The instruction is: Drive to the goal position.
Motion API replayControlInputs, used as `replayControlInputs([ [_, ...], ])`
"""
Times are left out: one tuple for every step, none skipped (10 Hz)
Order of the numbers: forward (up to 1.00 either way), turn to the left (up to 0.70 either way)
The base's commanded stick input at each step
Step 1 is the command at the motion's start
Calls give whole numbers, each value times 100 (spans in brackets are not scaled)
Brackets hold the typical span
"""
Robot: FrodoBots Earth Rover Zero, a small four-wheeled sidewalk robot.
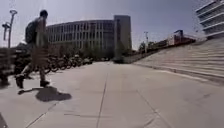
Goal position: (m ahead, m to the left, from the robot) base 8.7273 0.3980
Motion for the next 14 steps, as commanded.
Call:
replayControlInputs([
  [100,0],
  [100,0],
  [100,0],
  [100,0],
  [100,0],
  [100,0],
  [100,0],
  [100,0],
  [100,0],
  [100,0],
  [100,0],
  [100,0],
  [100,0],
  [100,0],
])
